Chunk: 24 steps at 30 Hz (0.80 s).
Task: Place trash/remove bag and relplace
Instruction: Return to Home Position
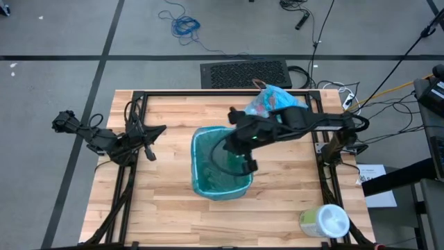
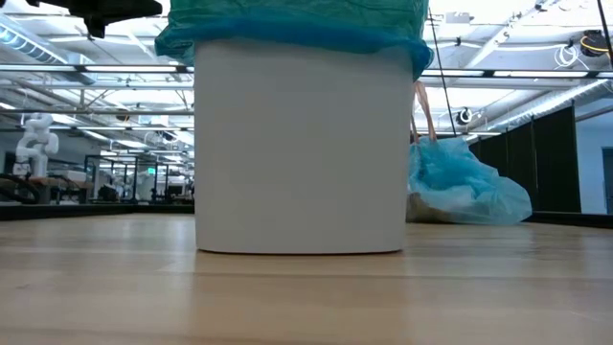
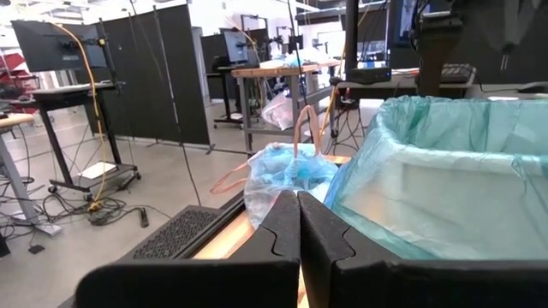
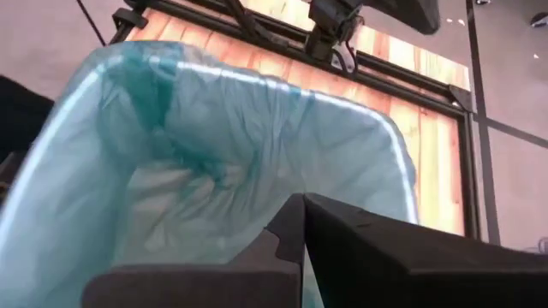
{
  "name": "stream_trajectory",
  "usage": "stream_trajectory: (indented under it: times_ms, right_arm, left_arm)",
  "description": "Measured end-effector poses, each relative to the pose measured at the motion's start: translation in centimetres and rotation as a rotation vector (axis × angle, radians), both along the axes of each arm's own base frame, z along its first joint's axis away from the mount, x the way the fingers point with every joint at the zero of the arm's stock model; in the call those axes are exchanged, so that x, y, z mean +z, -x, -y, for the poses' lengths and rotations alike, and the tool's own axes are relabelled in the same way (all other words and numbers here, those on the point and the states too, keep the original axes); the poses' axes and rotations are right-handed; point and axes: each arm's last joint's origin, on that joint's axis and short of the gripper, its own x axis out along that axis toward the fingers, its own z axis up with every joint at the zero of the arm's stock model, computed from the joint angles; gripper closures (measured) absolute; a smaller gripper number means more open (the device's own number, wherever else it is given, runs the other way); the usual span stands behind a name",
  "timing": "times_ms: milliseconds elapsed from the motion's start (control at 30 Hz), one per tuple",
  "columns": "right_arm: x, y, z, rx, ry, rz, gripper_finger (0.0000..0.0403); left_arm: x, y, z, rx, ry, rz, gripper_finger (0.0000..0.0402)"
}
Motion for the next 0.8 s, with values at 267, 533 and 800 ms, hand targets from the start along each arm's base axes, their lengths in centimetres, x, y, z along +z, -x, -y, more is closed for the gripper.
stream_trajectory:
  times_ms: [267, 533, 800]
  right_arm:
    - [2.7, 3.9, 0.8, 0.029, 0.063, 0.033, 0.0403]
    - [2.7, 6.2, 1.2, 0.048, 0.078, 0.103, 0.0403]
    - [-3.7, 11.1, 2.6, 0.019, 0.048, 0.291, 0.0403]
  left_arm:
    - [0.2, 0.2, -0.1, -0.01, -0.019, 0.005, 0.0402]
    - [0.1, 0.3, 0.0, -0.131, -0.044, 0.001, 0.0402]
    - [0.4, 0.2, -0.7, -0.098, -0.041, 0.027, 0.0402]
